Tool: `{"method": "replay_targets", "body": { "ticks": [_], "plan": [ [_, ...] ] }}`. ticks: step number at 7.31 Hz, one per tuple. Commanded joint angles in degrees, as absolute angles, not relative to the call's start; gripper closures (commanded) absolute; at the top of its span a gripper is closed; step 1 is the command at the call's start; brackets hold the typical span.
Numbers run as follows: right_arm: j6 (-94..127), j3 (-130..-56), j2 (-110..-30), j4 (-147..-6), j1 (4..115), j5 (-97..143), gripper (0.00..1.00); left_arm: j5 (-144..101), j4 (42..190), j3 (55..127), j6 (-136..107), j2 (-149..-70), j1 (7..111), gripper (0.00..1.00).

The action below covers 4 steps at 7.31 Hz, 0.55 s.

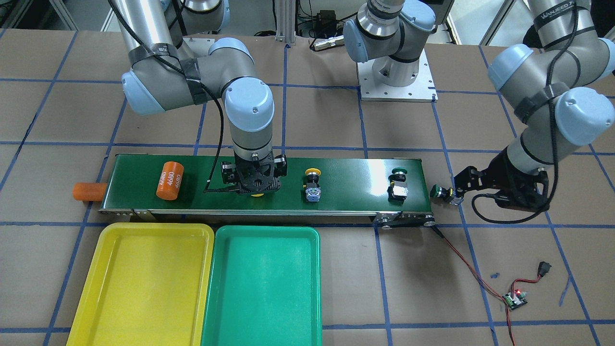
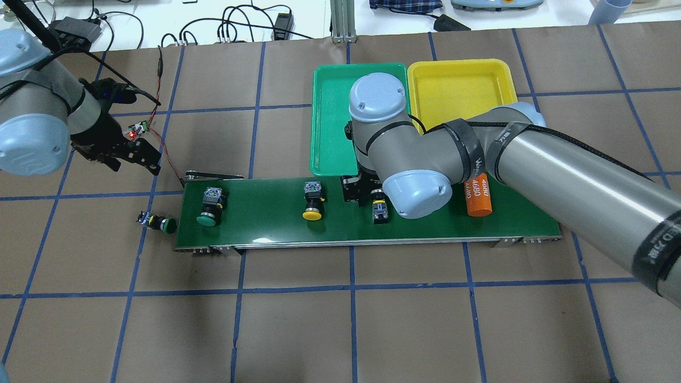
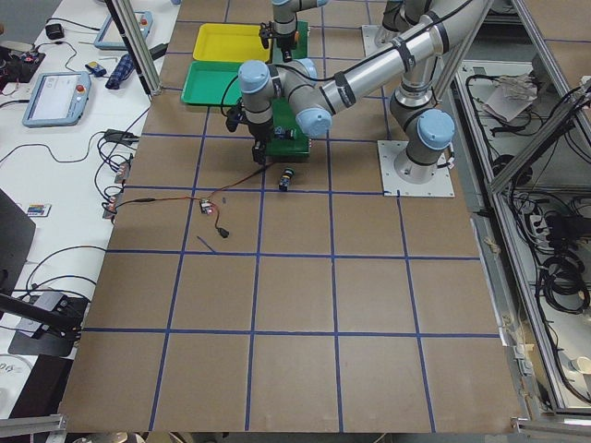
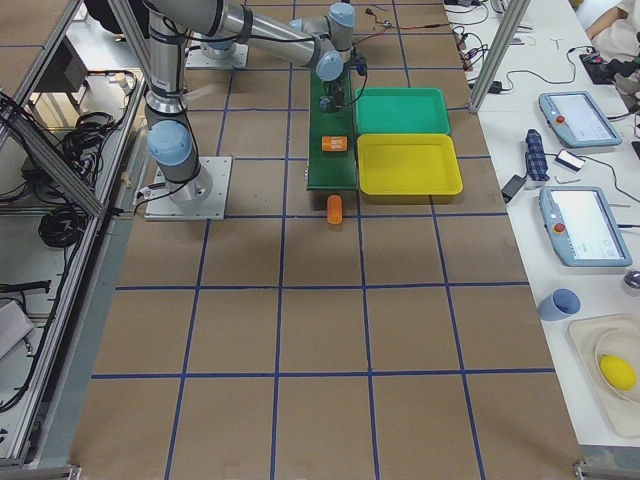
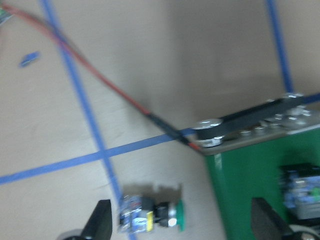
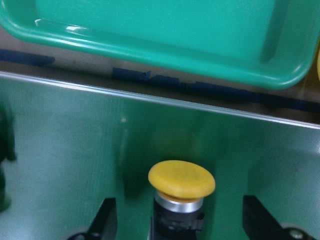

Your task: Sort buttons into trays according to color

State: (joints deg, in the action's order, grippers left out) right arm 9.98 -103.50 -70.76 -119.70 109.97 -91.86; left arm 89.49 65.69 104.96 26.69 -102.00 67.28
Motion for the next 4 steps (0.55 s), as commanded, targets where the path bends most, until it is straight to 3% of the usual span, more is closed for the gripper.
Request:
{"method": "replay_targets", "body": {
  "ticks": [1, 2, 3, 4],
  "plan": [
    [9.93, -103.88, -71.02, -119.44, 109.43, -92.29, 0.67, 89.65, 64.17, 105.73, 10.11, -104.31, 64.42, 0.03],
    [9.84, -103.97, -71.02, -119.44, 108.99, -92.2, 0.87, 89.56, 63.99, 106.78, 7.58, -105.11, 64.34, 0.03],
    [9.84, -103.97, -71.02, -119.44, 108.72, -92.2, 1.0, 89.21, 63.11, 108.09, 6.17, -106.34, 63.9, 0.03],
    [8.89, -103.63, -71.02, -119.36, 108.2, -92.2, 1.0, 89.21, 61.97, 108.71, -0.2, -107.83, 63.98, 0.03]
  ]
}}
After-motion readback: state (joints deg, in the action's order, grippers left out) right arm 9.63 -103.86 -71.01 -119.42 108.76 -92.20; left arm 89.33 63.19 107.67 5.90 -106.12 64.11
